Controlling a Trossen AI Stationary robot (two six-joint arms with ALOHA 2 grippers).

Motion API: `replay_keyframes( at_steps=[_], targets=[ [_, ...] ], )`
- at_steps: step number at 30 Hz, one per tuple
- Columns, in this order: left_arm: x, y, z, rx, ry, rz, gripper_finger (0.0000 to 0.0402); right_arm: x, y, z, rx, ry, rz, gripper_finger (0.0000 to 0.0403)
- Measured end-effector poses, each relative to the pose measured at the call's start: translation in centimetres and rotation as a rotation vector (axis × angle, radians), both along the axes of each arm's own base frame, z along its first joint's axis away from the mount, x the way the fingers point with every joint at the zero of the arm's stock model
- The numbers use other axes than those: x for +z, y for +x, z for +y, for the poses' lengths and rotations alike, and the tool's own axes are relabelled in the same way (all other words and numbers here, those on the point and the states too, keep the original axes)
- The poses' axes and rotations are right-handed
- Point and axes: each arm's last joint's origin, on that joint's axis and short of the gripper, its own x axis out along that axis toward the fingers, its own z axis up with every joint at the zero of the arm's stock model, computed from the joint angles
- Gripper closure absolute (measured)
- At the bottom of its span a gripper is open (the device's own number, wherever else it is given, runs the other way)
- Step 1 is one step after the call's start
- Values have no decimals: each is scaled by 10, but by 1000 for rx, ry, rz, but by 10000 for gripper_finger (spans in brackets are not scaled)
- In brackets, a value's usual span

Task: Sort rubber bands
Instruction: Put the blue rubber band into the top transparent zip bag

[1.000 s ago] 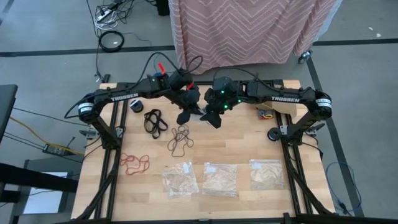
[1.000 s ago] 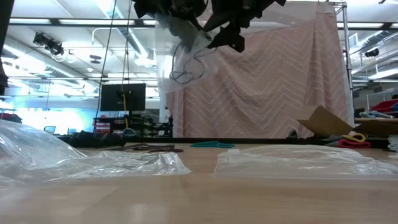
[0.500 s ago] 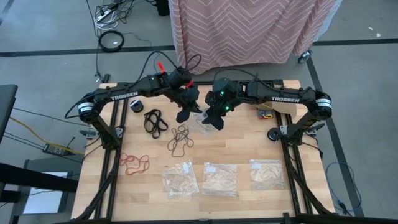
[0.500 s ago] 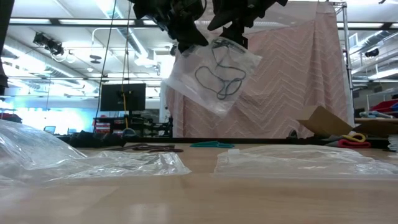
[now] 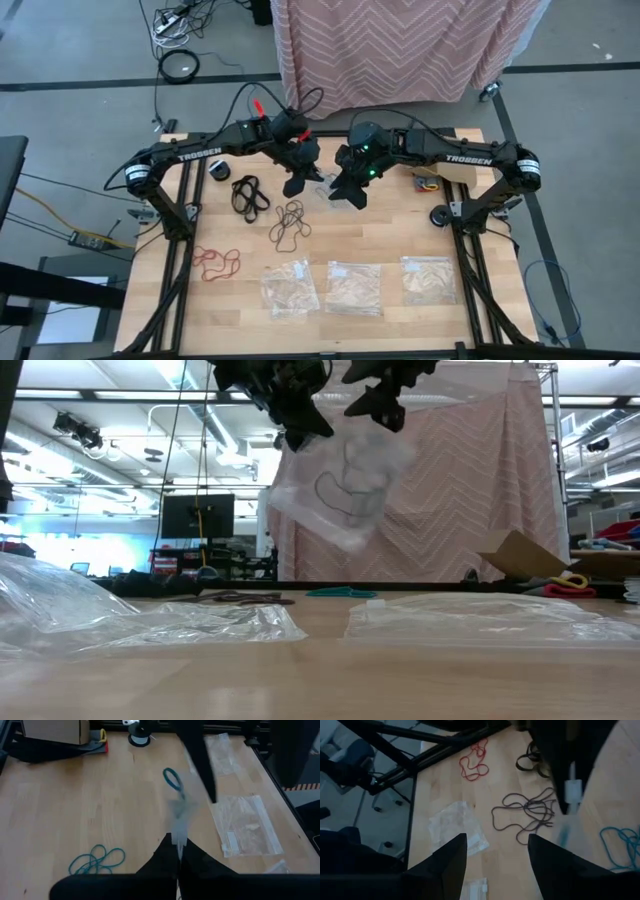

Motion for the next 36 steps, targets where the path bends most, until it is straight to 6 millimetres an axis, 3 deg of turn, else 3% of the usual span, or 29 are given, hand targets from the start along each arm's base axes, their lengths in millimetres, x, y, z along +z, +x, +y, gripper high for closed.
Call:
replay_keyframes(
  at_steps=[11, 21, 26, 29, 36],
  targets=[
    [1, -1, 0, 4, 0, 3, 402, 13, -14, 1, -82, -64, -11, 208],
    [23, -32, 0, 42, 4, 25, 402, 8, -23, -14, -193, -194, 79, 210],
    [19, -46, 0, 52, 1, 134, 402, 7, -25, -24, -252, -269, 95, 213],
    [16, -49, -1, 54, 15, 180, 402, -9, -27, -35, -271, -268, 128, 215],
    [27, -56, -5, 42, 18, 140, 402, -73, -37, -58, -331, -164, 194, 218]
  ],
)
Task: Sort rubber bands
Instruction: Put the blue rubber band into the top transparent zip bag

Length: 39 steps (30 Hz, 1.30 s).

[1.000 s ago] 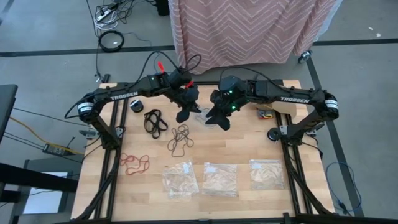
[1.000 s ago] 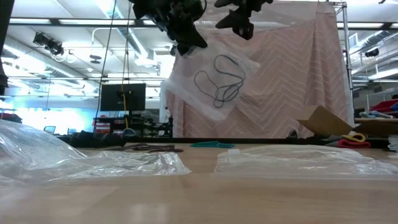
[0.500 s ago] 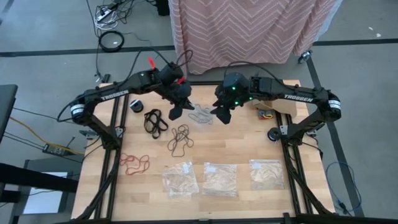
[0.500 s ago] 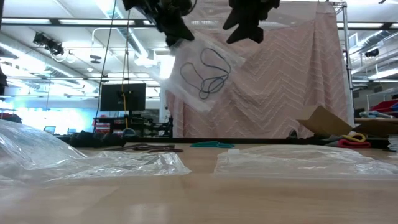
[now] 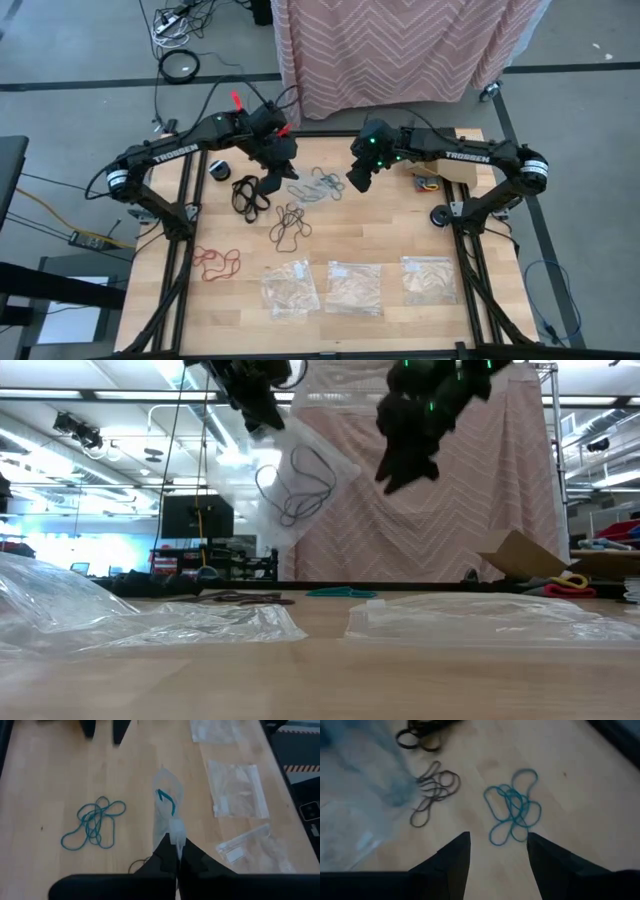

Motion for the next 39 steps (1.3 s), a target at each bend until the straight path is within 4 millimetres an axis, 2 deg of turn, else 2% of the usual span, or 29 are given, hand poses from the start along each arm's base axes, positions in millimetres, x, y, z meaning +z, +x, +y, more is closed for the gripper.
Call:
replay_keyframes(
  at_steps=[6, 11, 14, 20, 30, 35, 39],
  targets=[
    [15, -14, -3, 7, 16, -54, 402, -36, -4, -10, -73, 23, -102, 218],
    [24, -22, -3, 23, 30, -96, 402, -54, -9, -10, -95, 33, -108, 218],
    [28, -24, -2, 30, 39, -124, 402, -65, 0, -13, -84, 43, -114, 218],
    [29, -23, -2, 60, 9, -127, 402, -91, 35, -27, -92, 118, -13, 218],
    [37, -35, -6, 89, 31, -128, 402, -128, 47, -33, -106, 169, 101, 223],
    [40, -41, -5, 117, 51, -126, 402, -142, 52, -29, -126, 176, 139, 257],
    [40, -42, -4, 127, 48, -120, 402, -141, 52, -28, -152, 180, 137, 334]
  ],
)
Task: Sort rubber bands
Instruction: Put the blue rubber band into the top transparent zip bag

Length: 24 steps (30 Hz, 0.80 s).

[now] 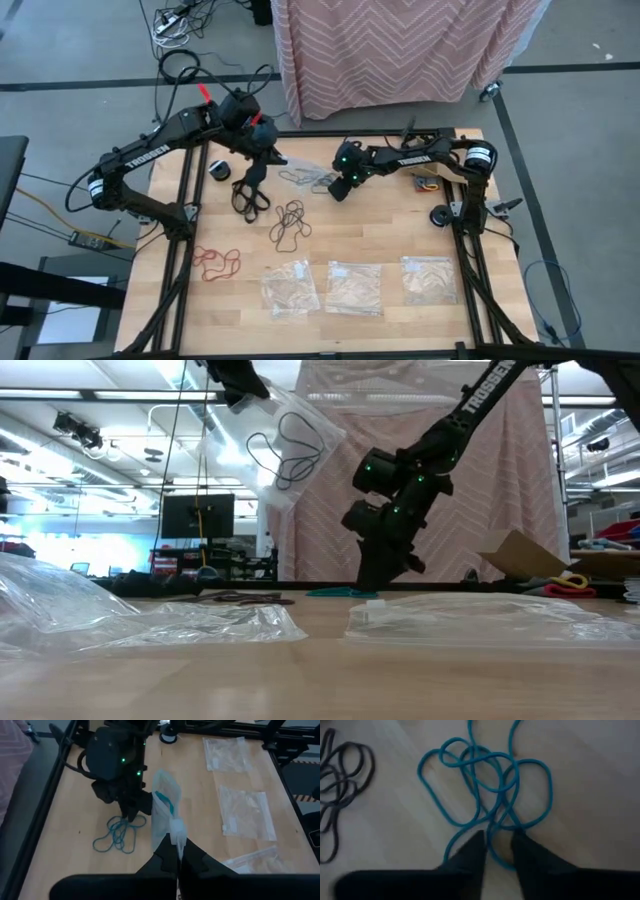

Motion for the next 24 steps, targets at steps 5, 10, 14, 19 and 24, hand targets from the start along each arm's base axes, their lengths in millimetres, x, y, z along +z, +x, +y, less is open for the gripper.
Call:
replay_keyframes(
  at_steps=[5, 10, 14, 19, 24],
  targets=[
    [0, 0, 0, 6, 10, 6, 402, 39, -7, 6, 27, -41, -90, 393],
    [0, 0, 1, 12, 27, 10, 402, 98, -29, 13, 26, -118, -202, 402],
    [0, 0, 1, 15, 38, 6, 402, 136, -52, 20, 24, -169, -266, 402],
    [0, 0, 2, 15, 65, 11, 402, 124, -52, 17, 98, -202, -182, 394],
    [-2, -2, 1, 15, 46, 32, 402, 79, -24, 8, 145, -75, -172, 348]
  ],
)
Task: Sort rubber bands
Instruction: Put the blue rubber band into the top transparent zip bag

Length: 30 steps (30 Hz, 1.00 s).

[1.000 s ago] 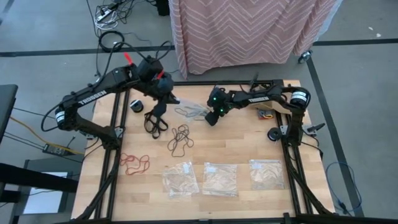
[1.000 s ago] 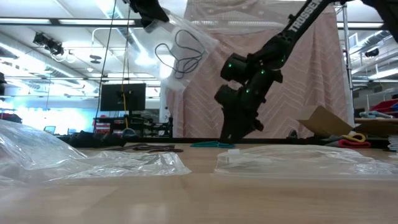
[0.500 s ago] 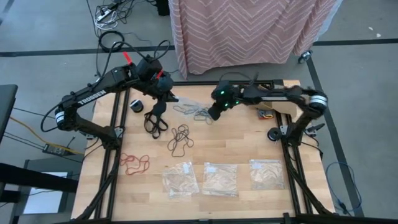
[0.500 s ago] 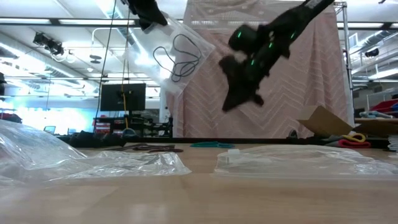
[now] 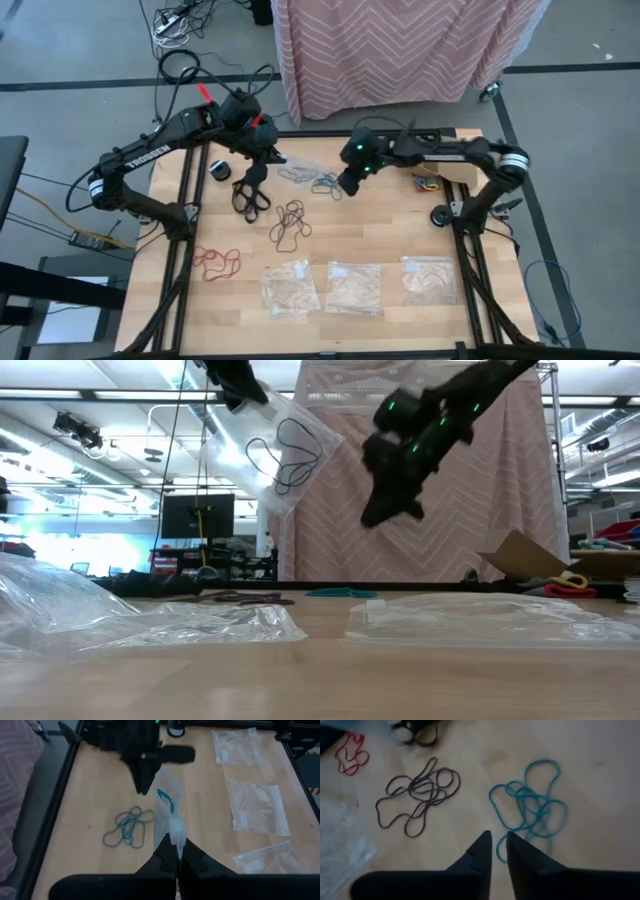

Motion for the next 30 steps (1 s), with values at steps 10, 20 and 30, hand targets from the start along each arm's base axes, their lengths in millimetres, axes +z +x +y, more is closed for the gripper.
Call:
replay_keyframes(
  at_steps=[10, 20, 30],
  targets=[
    [1, -11, -6, 14, -29, 44, 402, -74, 31, -26, -44, 103, 106, 245],
    [2, -15, -7, 34, -23, 61, 402, -77, 44, -20, -73, 154, 155, 389],
    [3, -14, -5, 49, 7, 49, 402, 33, 19, 8, -9, 37, -63, 402]
  ],
)
